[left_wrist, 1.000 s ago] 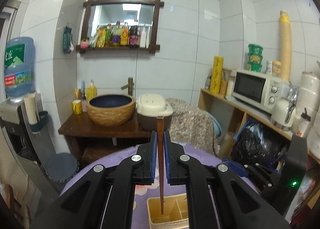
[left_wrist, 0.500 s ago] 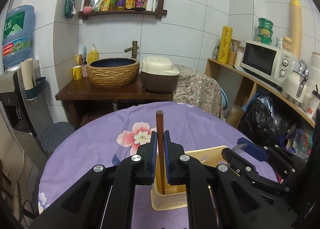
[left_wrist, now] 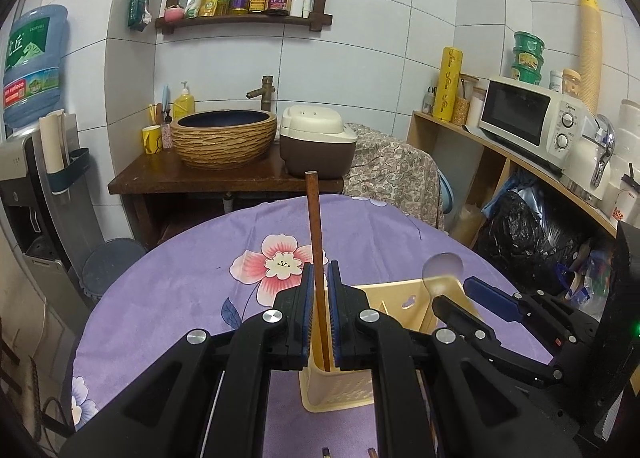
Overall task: Organize utensils
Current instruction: 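Drop the clear spoon and wooden chopstick into the cream holder, opening both tools, then move both tools back over the remaining utensils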
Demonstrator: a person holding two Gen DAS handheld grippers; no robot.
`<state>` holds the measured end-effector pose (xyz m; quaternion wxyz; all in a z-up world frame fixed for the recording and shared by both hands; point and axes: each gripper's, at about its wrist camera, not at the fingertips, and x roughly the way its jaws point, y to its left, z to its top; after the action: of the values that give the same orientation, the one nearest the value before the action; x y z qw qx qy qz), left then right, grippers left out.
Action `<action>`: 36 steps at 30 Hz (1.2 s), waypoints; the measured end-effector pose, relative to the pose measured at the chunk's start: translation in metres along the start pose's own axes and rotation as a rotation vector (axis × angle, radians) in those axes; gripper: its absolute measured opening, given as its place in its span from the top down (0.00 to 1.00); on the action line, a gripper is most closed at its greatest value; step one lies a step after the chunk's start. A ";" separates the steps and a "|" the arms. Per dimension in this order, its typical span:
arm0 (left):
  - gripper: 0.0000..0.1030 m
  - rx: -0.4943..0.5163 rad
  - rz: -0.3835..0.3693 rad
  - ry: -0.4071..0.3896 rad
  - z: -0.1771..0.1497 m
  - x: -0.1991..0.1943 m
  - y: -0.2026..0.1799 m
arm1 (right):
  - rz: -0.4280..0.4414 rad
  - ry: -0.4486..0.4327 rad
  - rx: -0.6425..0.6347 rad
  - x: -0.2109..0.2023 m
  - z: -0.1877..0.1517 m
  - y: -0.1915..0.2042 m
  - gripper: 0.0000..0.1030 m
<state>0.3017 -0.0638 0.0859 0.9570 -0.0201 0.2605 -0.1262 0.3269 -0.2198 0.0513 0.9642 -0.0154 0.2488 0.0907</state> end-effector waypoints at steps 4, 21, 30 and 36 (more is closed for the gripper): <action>0.67 0.006 0.003 -0.026 -0.003 -0.011 0.002 | -0.003 -0.017 0.006 -0.007 -0.002 -0.002 0.49; 0.10 0.003 0.058 -0.089 -0.070 -0.082 0.025 | -0.115 -0.053 -0.023 -0.098 -0.045 -0.001 0.16; 0.05 -0.005 0.110 0.028 -0.132 -0.080 0.034 | -0.171 0.105 -0.018 -0.104 -0.108 0.003 0.16; 0.05 0.047 0.136 0.082 -0.165 -0.074 0.029 | -0.172 0.188 0.029 -0.102 -0.144 0.002 0.15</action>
<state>0.1637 -0.0129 -0.0230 0.9521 0.0252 0.2971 -0.0678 0.1706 -0.2453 -0.0253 0.9409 -0.0313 0.3372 0.0022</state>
